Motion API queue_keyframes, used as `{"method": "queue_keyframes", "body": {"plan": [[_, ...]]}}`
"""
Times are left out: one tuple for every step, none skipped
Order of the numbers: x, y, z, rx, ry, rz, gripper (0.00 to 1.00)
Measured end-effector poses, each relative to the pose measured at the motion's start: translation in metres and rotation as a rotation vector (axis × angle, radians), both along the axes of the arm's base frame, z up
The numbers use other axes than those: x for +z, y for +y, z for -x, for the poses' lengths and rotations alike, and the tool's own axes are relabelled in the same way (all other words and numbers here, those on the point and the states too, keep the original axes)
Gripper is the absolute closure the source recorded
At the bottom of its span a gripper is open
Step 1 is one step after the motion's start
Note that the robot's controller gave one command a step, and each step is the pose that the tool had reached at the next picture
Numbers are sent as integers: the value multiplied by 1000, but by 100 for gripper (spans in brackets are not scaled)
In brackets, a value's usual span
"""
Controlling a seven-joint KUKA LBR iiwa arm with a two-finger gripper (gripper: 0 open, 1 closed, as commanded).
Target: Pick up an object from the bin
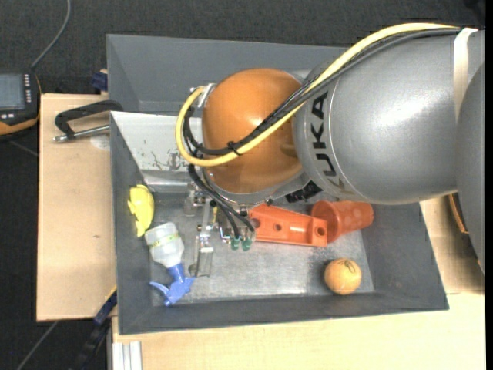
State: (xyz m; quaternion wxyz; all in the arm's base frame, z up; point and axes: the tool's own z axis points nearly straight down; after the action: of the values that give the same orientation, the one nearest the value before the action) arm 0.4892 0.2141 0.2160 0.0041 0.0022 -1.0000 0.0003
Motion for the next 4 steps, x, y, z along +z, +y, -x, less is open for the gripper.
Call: {"method": "queue_keyframes", "body": {"plan": [[5, -1, -2, -3, -9, -2, 0], [-42, -41, -11, 45, -11, -5, 0], [-103, -76, -20, 94, -10, -2, 0], [-125, -86, -14, 130, -2, -3, 0]]}}
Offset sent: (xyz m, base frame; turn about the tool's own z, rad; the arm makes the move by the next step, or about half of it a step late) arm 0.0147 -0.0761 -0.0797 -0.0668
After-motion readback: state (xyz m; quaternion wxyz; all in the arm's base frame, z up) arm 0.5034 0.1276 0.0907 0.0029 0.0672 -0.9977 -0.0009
